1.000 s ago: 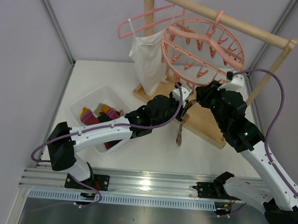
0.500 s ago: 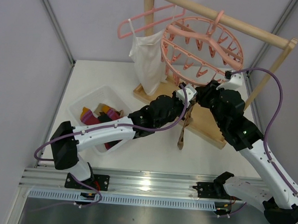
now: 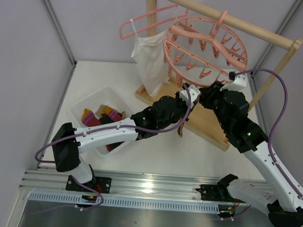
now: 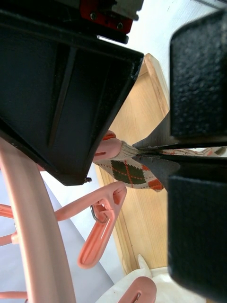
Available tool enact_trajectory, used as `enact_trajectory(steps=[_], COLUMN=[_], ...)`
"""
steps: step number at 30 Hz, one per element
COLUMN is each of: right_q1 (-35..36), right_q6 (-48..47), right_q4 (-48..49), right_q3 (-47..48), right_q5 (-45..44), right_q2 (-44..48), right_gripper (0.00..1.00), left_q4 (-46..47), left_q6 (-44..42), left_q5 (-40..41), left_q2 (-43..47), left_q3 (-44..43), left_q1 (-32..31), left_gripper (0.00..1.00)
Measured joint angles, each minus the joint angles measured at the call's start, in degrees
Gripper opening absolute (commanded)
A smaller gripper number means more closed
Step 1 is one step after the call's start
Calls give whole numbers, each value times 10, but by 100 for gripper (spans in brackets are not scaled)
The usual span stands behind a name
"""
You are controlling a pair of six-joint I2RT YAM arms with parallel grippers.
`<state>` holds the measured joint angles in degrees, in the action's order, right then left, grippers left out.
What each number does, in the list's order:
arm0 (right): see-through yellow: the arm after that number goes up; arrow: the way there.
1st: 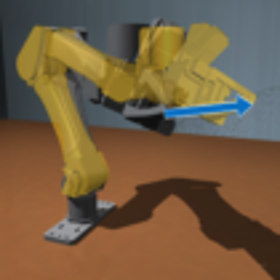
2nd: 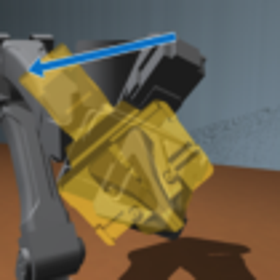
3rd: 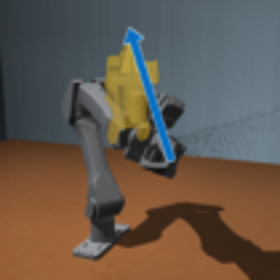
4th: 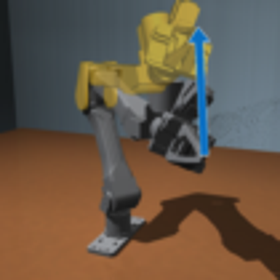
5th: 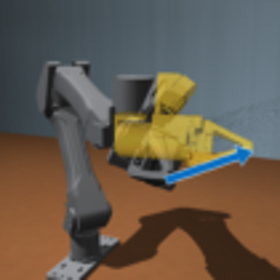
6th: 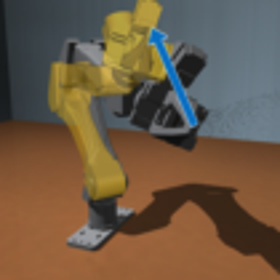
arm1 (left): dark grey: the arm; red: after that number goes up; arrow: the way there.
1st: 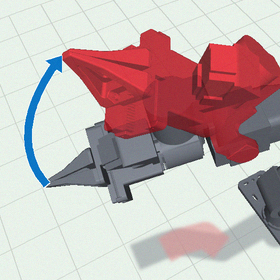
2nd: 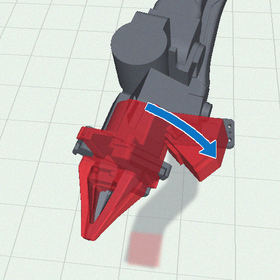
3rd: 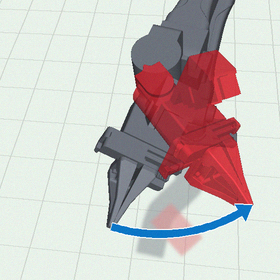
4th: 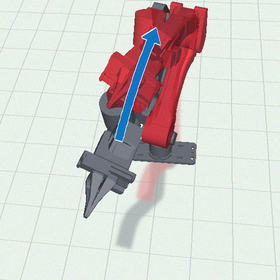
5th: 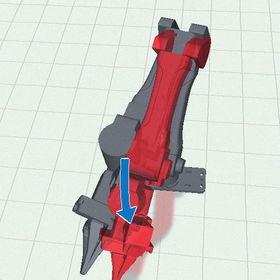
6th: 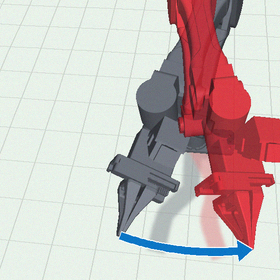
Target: Clip the socks to the hanger
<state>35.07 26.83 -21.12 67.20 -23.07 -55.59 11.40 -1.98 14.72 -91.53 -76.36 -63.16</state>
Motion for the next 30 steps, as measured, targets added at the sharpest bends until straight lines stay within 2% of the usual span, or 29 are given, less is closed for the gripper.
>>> enact_trajectory(steps=[30], right_q1=[1], right_q6=[0], right_q4=[0], right_q3=[0], right_q5=[-11], right_q2=[-8], right_gripper=[0], left_q4=[0], left_q6=[-34], left_q5=[16], left_q2=[-1], left_q3=[-4], left_q1=[-13], left_gripper=[1])
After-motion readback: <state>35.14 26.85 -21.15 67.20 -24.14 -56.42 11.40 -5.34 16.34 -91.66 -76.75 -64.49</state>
